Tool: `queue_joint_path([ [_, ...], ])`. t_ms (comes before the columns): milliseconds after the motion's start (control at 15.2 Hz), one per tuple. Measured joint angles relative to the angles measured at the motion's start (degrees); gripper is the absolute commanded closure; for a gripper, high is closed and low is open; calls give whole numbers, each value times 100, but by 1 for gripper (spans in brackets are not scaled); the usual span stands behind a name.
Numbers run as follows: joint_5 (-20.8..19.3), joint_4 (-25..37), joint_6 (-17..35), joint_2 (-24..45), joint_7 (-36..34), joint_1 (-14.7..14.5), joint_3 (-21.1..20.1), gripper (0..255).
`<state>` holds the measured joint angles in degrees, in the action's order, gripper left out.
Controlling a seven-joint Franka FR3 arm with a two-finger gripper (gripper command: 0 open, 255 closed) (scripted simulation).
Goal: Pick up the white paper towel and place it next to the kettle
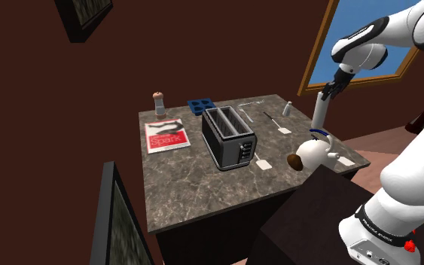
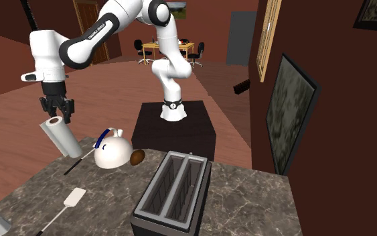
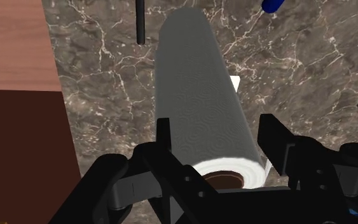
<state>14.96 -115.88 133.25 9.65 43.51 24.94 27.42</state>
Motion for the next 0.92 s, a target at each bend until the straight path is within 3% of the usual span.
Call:
queue_joint_path([
  [924,634,-347,872,638,498,136,-214,255],
])
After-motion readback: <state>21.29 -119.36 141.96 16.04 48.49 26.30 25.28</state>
